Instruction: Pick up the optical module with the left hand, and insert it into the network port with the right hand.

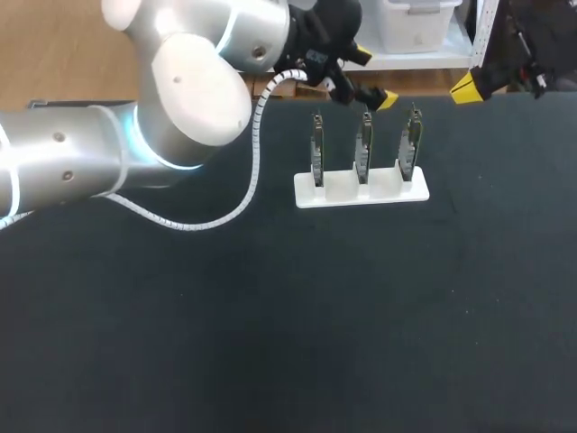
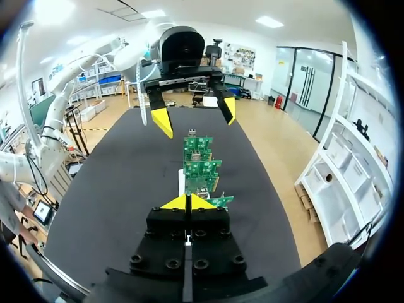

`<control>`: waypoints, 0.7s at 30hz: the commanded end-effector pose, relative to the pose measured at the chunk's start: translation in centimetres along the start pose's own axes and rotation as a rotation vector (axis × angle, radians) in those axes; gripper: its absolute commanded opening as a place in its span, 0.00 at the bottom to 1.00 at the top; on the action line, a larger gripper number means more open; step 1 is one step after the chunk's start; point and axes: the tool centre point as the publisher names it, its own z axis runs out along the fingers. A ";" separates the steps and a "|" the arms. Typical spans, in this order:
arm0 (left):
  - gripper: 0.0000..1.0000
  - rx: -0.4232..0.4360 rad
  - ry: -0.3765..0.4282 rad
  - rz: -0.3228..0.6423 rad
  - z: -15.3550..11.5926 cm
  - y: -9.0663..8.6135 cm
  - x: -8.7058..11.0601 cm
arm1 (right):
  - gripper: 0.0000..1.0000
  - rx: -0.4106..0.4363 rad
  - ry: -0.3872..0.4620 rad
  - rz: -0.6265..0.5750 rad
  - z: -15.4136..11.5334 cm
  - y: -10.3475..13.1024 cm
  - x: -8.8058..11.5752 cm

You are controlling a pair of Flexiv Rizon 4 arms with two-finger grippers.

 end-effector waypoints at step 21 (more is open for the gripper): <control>1.00 -0.060 0.009 0.017 -1.9 0.8 -0.2 | 1.00 0.007 -0.013 -0.018 -0.3 0.4 -0.5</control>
